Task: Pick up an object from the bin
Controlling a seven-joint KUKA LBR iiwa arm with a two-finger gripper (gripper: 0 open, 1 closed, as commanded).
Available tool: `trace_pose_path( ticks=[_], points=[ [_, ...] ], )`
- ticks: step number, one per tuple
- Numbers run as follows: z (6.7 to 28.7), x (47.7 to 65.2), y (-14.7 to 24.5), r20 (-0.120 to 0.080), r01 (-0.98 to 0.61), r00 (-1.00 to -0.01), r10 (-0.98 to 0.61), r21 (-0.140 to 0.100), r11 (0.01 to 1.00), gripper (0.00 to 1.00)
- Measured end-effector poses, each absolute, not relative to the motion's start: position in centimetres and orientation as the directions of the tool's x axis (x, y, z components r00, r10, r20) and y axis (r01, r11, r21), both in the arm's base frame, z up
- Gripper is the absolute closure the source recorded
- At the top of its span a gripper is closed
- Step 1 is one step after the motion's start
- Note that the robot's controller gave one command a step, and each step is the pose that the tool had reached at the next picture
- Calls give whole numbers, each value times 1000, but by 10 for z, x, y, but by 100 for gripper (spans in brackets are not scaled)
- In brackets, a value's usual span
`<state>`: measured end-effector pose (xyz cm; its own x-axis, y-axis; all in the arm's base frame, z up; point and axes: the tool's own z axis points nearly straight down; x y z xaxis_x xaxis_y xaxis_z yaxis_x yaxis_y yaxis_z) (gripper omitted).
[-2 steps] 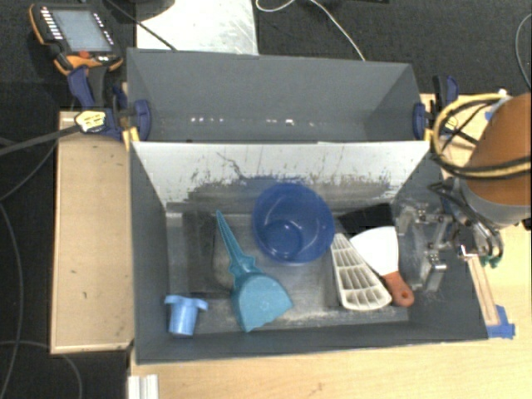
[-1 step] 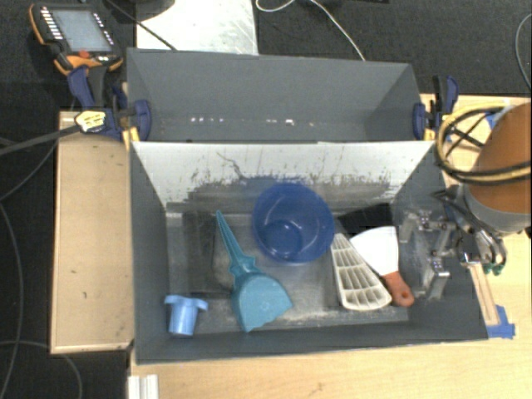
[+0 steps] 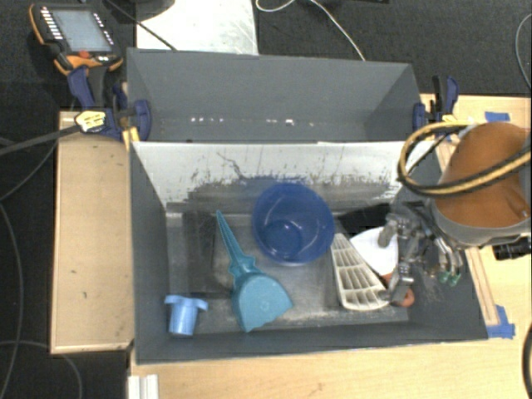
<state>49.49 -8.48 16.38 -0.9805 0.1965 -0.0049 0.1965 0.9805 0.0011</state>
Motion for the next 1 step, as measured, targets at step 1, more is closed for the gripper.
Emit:
trace_pose_path(
  ticks=[1],
  points=[
    [136,493,-66,7,39,-999,39,2,999,0]
  ],
)
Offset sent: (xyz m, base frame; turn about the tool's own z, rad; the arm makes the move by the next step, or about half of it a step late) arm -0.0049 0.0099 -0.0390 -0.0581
